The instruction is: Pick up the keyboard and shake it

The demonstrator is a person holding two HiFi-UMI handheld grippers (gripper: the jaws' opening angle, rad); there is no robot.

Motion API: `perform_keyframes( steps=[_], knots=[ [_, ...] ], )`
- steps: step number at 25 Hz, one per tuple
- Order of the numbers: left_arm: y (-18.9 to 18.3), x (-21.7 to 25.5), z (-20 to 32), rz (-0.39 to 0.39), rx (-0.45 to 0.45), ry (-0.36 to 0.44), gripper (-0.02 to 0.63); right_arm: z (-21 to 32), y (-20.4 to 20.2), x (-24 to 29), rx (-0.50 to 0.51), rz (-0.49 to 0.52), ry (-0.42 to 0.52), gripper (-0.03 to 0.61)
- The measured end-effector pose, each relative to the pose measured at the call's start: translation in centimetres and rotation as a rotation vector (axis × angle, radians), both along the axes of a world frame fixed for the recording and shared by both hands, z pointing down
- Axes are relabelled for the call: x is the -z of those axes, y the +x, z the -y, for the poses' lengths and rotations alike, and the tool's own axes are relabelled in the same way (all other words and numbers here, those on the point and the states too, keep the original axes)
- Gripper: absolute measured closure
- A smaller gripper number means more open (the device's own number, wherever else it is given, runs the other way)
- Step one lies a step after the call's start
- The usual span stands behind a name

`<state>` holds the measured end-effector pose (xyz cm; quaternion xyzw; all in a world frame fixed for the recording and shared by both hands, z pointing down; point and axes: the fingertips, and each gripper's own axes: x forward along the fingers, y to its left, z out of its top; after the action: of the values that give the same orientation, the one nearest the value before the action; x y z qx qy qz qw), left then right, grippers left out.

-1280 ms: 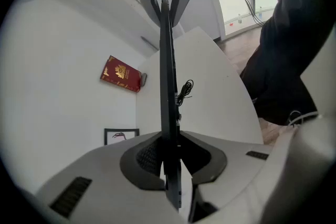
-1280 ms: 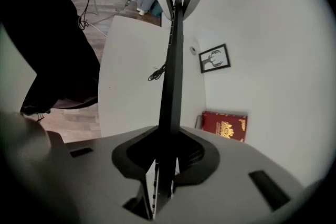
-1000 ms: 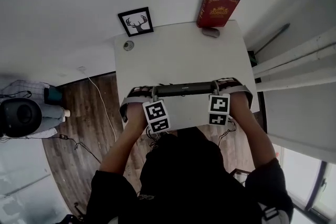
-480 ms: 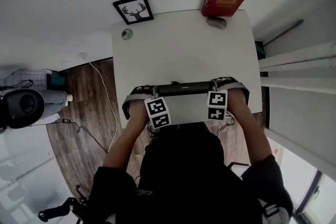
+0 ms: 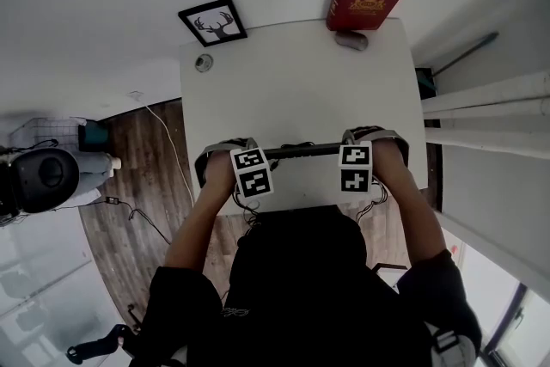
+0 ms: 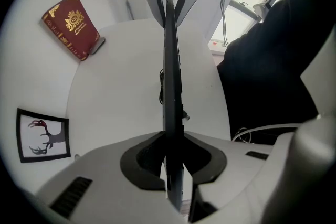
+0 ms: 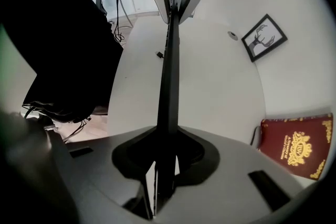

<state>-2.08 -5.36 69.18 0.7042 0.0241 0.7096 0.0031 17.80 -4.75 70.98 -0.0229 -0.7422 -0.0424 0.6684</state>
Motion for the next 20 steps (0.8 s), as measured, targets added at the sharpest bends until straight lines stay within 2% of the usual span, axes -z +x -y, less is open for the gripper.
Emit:
perform_keyframes(
  steps=[4, 8, 11, 14, 16, 20],
  knots=[
    [0.3, -0.4, 1.9, -0.006, -0.001, -0.078, 0.546, 1.8, 0.1, -0.6, 0.001, 0.01, -0.044, 0.492],
    [0.6, -0.4, 3.5, -0.028, 0.02, -0.172, 0.545, 3.1, 0.1, -1.1, 0.02, 0.074, -0.1, 0.485],
    [0.9, -0.5, 4.5, -0.032, 0.024, -0.238, 0.543, 4.3, 0.4, -1.5, 0.04, 0.12, -0.093, 0.461],
    [0.7, -1.0, 6.1, -0.028, 0.042, -0.265, 0.531, 6.4, 0.6, -1.8, 0.044, 0.176, -0.022, 0.388],
    [0.6, -1.5, 6.7, -0.032, 0.06, -0.282, 0.515, 7.5, 0.6, -2.2, 0.044, 0.214, 0.001, 0.364],
    [1.4, -1.7, 7.6, -0.082, 0.026, -0.291, 0.48, 7.9, 0.9, -3.0, 0.032, 0.266, -0.1, 0.354]
  ],
)
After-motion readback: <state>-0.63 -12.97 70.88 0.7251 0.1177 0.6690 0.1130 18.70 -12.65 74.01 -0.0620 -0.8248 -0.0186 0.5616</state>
